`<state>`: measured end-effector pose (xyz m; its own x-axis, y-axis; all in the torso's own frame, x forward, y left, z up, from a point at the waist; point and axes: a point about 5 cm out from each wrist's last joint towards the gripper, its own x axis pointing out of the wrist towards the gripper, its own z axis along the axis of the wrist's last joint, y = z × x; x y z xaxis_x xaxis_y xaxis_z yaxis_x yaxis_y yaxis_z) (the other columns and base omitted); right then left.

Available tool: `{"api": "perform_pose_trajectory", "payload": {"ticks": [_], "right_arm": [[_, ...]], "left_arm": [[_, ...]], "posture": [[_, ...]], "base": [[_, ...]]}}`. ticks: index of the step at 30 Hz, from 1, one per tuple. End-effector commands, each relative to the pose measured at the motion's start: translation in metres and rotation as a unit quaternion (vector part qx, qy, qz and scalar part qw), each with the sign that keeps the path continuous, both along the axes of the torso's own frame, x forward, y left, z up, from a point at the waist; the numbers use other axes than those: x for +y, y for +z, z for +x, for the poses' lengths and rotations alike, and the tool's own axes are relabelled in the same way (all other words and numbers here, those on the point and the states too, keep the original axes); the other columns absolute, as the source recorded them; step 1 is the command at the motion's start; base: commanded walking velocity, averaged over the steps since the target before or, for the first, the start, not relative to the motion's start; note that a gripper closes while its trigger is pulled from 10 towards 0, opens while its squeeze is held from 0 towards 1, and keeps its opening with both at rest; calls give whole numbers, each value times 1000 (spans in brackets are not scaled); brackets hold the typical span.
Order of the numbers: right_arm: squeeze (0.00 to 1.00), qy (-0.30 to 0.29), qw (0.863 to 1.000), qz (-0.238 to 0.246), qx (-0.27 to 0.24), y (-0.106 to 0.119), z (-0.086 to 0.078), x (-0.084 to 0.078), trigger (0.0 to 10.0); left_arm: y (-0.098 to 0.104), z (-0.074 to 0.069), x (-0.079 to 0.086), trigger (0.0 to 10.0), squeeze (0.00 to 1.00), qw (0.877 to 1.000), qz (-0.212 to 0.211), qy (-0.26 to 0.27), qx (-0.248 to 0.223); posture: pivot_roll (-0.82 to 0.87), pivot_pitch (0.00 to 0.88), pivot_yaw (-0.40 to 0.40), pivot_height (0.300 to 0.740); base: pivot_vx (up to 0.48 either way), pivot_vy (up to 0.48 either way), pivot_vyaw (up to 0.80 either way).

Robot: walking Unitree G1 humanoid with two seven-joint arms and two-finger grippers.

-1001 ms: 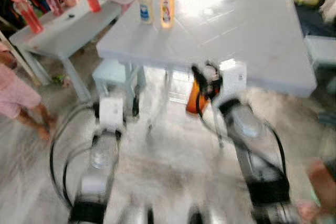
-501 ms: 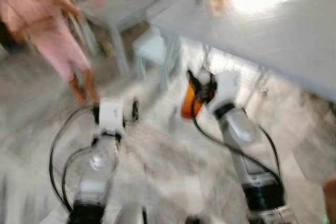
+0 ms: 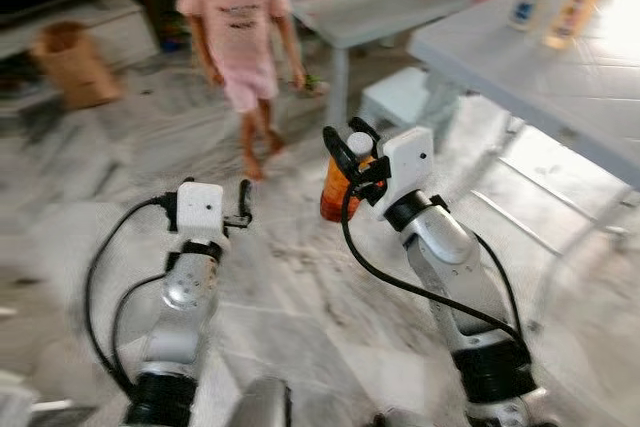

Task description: Restocking fridge

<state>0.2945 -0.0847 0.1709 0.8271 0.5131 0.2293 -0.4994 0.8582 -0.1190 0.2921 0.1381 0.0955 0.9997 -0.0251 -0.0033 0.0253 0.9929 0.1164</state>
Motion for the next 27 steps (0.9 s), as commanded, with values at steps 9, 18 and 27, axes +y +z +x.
{"api": "perform_pose_trajectory", "payload": {"ticks": [9, 18, 27], "right_arm": [[0, 15, 1000, 7, -21, 6, 1, 9, 10000], [0, 19, 999, 5, -26, 5, 2, 9, 10000], [0, 18, 1000, 1, -25, 3, 4, 7, 10000]], "left_arm": [[1, 9, 20, 10000, 0, 998, 39, 53, -2], [-3, 6, 27, 10000, 0, 996, 42, 78, 2], [-4, 7, 31, 10000, 0, 995, 42, 92, 3]], "posture": [[73, 21, 30, 740], [77, 15, 31, 740], [73, 17, 30, 740]], "base": [[0, 0, 794], [0, 0, 794], [0, 0, 794]]}}
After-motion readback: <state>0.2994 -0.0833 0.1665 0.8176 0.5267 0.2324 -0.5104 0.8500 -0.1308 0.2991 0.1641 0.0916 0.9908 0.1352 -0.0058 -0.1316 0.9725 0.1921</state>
